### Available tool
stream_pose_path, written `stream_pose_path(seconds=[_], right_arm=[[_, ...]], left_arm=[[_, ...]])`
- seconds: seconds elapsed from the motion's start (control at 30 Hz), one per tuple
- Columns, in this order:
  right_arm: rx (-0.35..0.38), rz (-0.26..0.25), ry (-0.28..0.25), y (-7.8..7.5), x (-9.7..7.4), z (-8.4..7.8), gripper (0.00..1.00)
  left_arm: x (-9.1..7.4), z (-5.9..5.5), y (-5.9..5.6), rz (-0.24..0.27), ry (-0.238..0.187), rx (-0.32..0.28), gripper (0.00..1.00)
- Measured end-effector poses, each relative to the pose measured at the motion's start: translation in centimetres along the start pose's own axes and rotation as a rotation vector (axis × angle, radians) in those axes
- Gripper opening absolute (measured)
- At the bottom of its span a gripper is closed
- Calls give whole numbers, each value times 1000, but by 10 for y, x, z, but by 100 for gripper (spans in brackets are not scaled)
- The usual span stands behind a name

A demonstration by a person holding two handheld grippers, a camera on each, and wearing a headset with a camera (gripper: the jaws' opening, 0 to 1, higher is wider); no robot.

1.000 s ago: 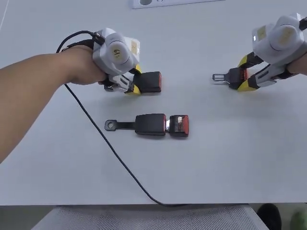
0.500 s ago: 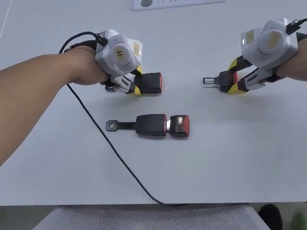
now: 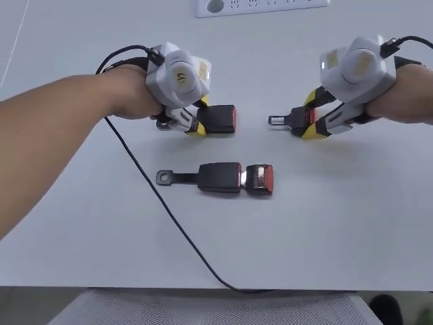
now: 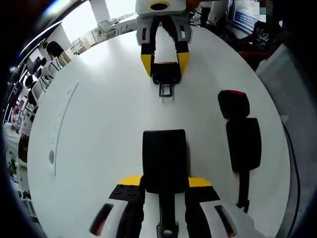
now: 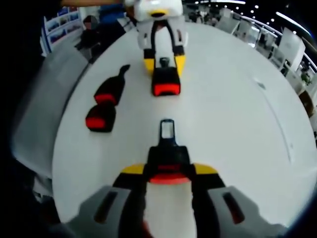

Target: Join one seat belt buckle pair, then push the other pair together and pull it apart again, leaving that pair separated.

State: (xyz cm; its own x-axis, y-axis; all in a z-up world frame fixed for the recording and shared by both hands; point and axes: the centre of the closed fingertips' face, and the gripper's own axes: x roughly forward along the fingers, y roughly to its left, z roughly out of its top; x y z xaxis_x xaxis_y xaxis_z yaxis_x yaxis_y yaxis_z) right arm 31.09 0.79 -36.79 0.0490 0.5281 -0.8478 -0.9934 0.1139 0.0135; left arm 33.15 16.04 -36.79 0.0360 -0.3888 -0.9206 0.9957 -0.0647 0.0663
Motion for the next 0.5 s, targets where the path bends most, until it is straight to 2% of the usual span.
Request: stream_pose_path(seconds=[0.13,0.5], right_arm=[[3,-5,-22,0,7,13,35],[18,-13,-72,-3,20,36,35]], left_arm=[[1,-2,1,-4,-1,5,32],[2,-4,2,-9,-2,10,32]])
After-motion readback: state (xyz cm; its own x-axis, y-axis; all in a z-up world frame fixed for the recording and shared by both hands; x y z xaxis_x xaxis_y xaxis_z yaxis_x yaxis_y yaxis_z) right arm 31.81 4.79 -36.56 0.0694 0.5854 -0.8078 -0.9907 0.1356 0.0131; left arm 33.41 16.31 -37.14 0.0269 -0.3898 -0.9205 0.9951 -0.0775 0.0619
